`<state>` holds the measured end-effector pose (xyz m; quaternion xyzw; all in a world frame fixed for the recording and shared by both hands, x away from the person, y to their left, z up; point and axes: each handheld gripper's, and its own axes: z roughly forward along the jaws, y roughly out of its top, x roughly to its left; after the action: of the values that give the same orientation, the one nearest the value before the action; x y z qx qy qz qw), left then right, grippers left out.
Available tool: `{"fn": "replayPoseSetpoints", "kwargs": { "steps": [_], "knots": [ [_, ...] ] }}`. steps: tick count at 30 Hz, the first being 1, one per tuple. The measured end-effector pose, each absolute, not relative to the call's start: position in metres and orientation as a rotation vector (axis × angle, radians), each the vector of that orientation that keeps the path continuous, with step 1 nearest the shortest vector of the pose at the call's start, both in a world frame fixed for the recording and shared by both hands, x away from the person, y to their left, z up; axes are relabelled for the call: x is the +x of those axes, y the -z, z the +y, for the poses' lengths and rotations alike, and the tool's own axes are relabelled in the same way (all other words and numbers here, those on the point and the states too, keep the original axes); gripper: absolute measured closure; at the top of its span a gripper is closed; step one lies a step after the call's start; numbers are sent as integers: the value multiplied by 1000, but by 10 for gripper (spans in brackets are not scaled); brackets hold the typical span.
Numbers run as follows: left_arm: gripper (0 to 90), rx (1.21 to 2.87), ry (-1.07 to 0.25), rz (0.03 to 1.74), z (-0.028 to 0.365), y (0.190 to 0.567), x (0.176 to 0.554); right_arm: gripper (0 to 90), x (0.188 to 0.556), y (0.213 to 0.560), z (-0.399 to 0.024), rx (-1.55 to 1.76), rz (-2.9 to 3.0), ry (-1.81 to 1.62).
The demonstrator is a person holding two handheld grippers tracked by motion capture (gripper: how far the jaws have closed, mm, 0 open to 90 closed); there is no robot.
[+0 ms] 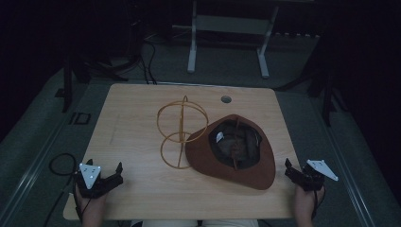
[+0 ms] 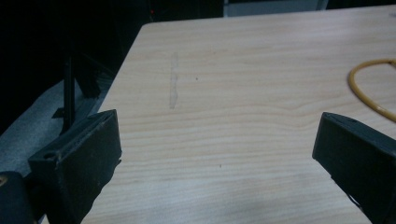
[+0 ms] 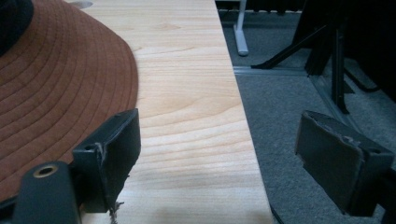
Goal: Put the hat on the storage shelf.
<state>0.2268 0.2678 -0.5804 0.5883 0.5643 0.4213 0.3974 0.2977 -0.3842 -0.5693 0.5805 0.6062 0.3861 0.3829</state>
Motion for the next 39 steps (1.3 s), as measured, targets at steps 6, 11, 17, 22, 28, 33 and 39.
{"fn": "replayPoseSetpoints", "kwargs": {
  "steps": [6,11,17,22,28,33,39],
  "knots": [
    [19,1478,-1048,1410,267,579,225,143,296,569,-386,1485,1550,-1023],
    [19,1520,-1054,1398,262,579,225,143,297,569,-382,1462,1578,-997],
    [19,1531,-1063,1373,259,579,224,142,299,568,-379,1476,1627,-1035],
    [19,1524,-1063,1393,259,579,222,142,302,559,-371,1486,1666,-1046],
    [19,1519,-1044,1351,257,577,222,142,305,543,-363,1502,1700,-1061],
    [19,1536,-1012,1325,254,578,223,142,308,529,-363,1494,1717,-1083],
    [19,1543,-951,1302,248,576,223,142,321,517,-356,1457,1757,-1106]
  ]
}}
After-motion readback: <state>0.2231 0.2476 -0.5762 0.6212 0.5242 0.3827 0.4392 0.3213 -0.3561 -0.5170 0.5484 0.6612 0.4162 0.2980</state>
